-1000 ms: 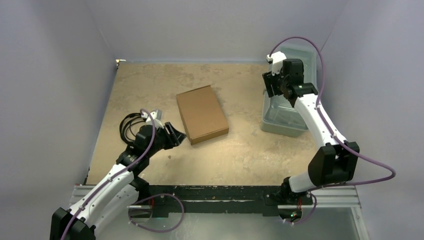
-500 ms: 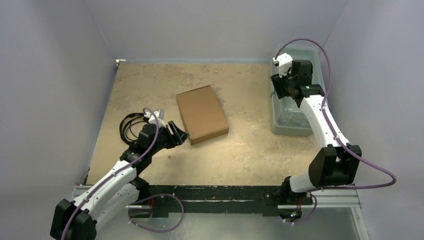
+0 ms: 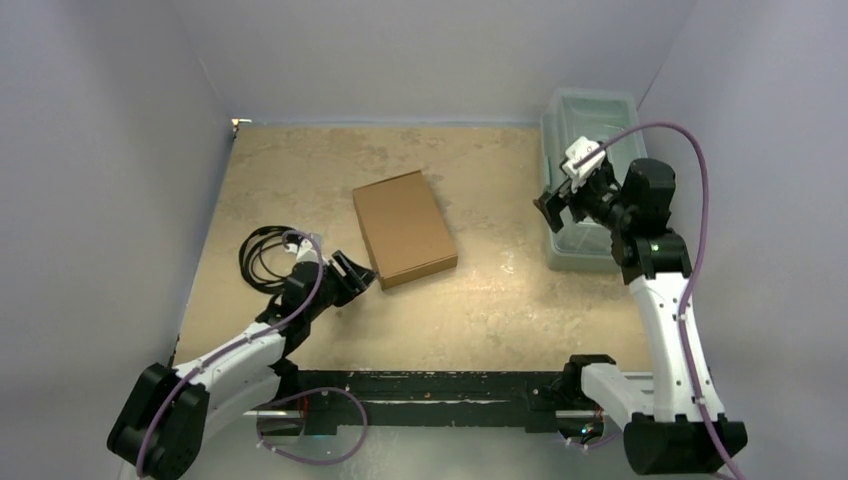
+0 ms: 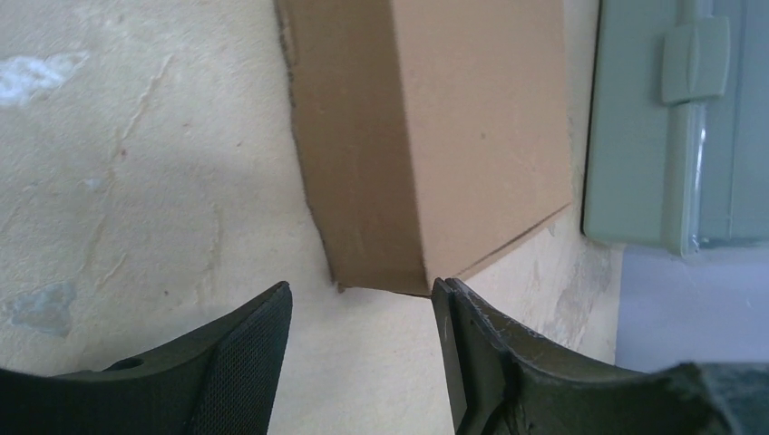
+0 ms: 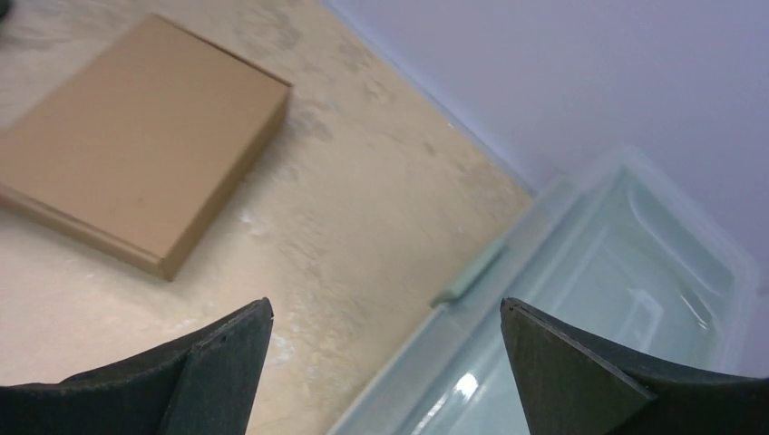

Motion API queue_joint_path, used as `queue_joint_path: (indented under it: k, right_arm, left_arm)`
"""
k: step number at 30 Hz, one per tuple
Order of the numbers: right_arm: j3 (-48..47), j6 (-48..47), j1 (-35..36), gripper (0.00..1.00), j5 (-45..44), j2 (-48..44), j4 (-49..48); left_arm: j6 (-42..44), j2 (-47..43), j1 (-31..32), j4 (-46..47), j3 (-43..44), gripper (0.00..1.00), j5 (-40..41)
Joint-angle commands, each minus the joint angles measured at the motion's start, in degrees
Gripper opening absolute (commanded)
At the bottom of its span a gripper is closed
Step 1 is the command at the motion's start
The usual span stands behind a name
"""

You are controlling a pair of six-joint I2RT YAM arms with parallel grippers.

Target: Fold the paper box

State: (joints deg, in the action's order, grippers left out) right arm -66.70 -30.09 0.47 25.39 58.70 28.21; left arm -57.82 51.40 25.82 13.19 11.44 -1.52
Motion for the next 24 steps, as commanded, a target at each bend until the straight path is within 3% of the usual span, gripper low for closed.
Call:
queue_joint_path:
  k: [1, 9, 17, 24]
  right_arm:
    - [6.9, -2.7, 0.0, 0.99, 16.0, -3.5, -4.3]
    - [16.3, -2.8, 0.0, 0.99, 23.0, -9.4, -9.2]
    - [19.0, -2.4, -0.1, 0.99, 24.9, -11.7, -10.4]
    - [19.5, -1.1, -0.3, 0.99, 24.5, -12.3, -11.4]
  left_arm:
    - [-4.2, 5.2, -0.9, 16.1, -2.9, 0.58, 1.3]
    - [-2.5, 20.1, -1.8, 34.6, -0.8, 0.56, -1.8]
    - [-4.8, 44.0, -1.8, 50.1, 11.3, 0.41, -8.4]
    - [-5.1, 55.3, -2.4, 45.5, 30.8, 0.41, -15.8]
